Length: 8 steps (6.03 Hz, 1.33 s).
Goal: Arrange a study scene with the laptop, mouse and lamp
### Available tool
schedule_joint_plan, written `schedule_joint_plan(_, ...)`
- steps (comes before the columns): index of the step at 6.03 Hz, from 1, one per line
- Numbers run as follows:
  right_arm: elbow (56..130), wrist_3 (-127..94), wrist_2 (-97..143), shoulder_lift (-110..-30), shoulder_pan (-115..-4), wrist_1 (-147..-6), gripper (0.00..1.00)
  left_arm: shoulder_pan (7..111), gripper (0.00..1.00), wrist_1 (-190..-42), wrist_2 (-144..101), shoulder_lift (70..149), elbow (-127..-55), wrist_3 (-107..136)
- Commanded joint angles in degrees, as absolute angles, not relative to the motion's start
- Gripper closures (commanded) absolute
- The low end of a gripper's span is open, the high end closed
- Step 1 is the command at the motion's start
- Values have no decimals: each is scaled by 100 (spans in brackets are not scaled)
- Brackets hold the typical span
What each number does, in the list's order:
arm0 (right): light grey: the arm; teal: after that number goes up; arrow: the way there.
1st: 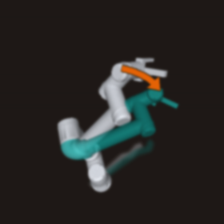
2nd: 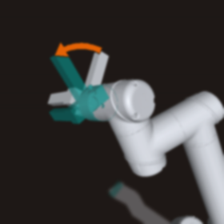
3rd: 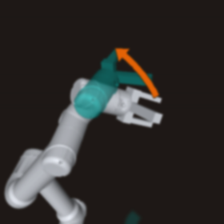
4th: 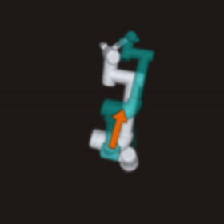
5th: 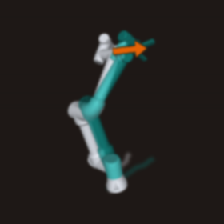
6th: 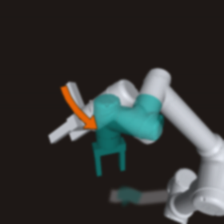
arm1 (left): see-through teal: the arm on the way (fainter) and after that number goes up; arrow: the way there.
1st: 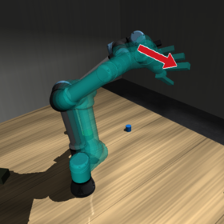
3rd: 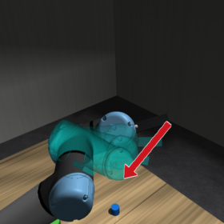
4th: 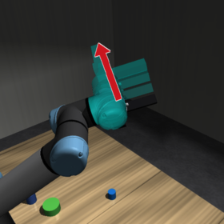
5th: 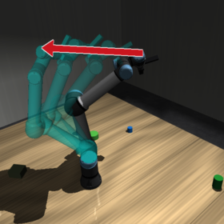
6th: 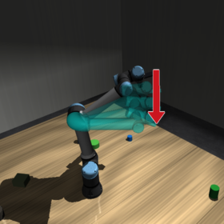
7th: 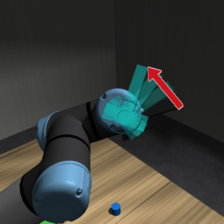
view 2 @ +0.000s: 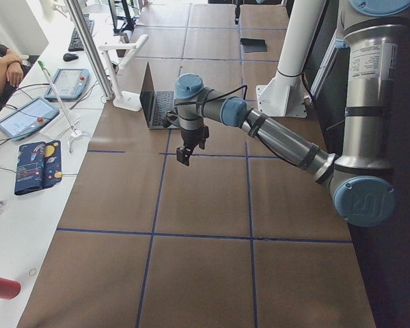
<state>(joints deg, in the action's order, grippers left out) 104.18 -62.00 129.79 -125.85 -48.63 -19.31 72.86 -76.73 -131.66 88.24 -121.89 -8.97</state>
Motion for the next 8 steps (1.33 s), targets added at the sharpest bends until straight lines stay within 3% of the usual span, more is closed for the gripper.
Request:
schedule_joint_plan(1, 10319, -6896, 12011, -12639, -3635, -1697, 2, 7286, 0, -7673, -13166, 8824, -12225, -896)
schedule_joint_plan(5, 9967, -7812, 10803, -12612, -1883, -1030, 13, 7277, 0, -7673, -13157, 8824, -12243, -896)
schedule_joint_plan(6, 9958, -7953, 10837, -12638, -1863, -785, 33, 7286, 0, -7673, -13157, 8824, -12261, -896)
schedule_joint_plan(7, 9958, -7971, 10863, -12639, -1863, -774, 75, 7286, 0, -7673, -13157, 8824, -12296, -896)
schedule_joint_plan(8, 9967, -7963, 10863, -12639, -1863, -721, 98, 7286, 0, -7673, -13157, 8824, -12296, -896)
